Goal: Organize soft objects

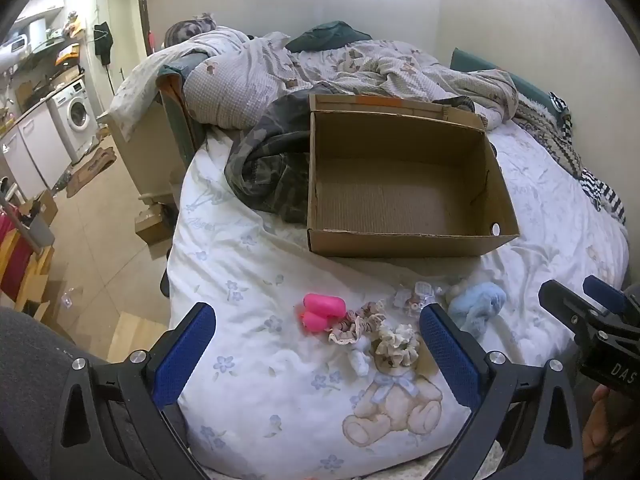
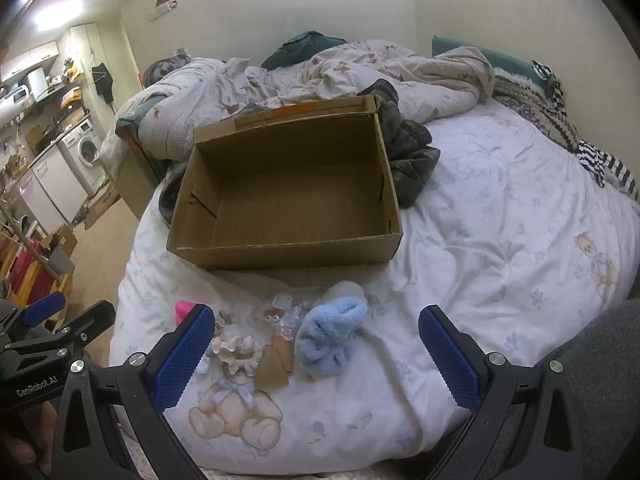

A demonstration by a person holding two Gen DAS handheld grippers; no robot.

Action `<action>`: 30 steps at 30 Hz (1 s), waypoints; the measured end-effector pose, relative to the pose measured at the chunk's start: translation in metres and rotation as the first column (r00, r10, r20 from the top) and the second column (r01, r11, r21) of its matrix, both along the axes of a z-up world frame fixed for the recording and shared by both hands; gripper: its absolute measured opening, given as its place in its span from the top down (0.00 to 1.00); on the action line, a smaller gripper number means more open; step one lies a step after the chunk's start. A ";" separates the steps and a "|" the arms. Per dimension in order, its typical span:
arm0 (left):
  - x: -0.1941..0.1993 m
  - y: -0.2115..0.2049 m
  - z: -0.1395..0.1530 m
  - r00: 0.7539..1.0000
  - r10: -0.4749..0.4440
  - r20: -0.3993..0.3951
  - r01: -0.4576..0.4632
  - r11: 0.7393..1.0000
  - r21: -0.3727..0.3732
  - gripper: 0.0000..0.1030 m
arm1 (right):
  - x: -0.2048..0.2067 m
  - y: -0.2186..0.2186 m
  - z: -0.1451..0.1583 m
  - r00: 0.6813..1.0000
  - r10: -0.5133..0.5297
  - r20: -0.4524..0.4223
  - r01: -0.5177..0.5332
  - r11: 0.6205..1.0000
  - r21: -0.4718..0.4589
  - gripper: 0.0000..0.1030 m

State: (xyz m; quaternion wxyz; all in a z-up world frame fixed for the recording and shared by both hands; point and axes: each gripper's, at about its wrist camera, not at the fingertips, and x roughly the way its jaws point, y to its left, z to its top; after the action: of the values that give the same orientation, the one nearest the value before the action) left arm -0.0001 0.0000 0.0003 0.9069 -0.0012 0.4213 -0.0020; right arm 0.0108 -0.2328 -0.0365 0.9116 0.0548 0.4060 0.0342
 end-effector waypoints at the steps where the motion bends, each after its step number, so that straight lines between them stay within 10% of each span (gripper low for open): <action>1: 0.000 0.000 0.000 1.000 0.000 0.000 0.000 1.000 0.000 0.01 | 0.000 0.000 0.000 1.000 0.000 0.000 0.000 1.000 0.000 0.00; 30: 0.000 0.000 0.000 1.000 -0.002 -0.002 0.002 1.000 -0.001 0.01 | -0.001 -0.001 0.000 1.000 -0.005 0.001 0.005 1.000 0.002 0.00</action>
State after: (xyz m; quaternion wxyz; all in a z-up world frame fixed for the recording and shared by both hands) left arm 0.0001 -0.0002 0.0001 0.9065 -0.0015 0.4222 -0.0030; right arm 0.0101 -0.2341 -0.0363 0.9119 0.0567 0.4052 0.0324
